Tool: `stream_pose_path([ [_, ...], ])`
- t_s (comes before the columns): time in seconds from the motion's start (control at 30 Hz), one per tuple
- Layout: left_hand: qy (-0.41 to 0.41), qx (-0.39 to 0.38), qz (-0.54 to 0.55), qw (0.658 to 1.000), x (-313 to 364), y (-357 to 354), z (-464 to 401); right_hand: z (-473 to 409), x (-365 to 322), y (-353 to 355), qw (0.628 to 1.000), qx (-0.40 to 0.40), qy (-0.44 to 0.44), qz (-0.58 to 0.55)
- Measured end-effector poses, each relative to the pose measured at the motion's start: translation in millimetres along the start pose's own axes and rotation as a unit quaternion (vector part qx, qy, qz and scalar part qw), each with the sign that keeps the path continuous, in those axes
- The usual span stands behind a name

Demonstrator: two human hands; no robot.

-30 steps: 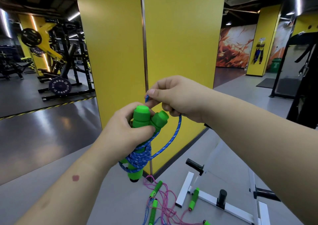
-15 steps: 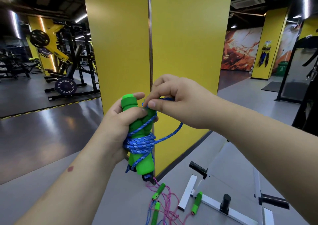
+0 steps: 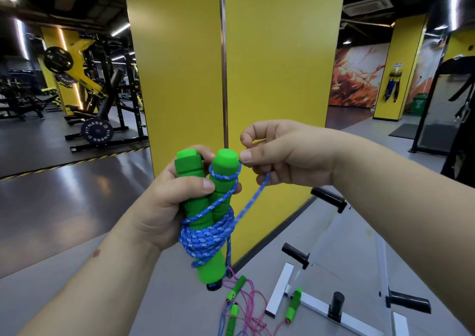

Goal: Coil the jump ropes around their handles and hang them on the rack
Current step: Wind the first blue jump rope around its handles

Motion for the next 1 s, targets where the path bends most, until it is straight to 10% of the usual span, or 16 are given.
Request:
stream_pose_path([
  [0.3,0.022,-0.045,-0.347,0.936,11,-11,-2,-1,29,8,0.984,0.072,-0.166,0.008],
  [0.7,-0.055,-0.007,-0.466,0.883,-1,-21,-8,-6,57,28,0.972,0.160,-0.172,-0.035],
  [1.0,-0.050,0.078,-0.014,0.996,-24,3,-31,-5,36,43,0.980,0.183,0.052,-0.060],
])
Point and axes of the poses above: each hand's wrist, its own z-axis away from the middle knuckle, its own y-axis out of the back of the hand, x = y × z, the point moved 8 cm from there along -z, towards the middle knuckle, and after that the axes turned 9 degrees about z, right-handed, at the moved point
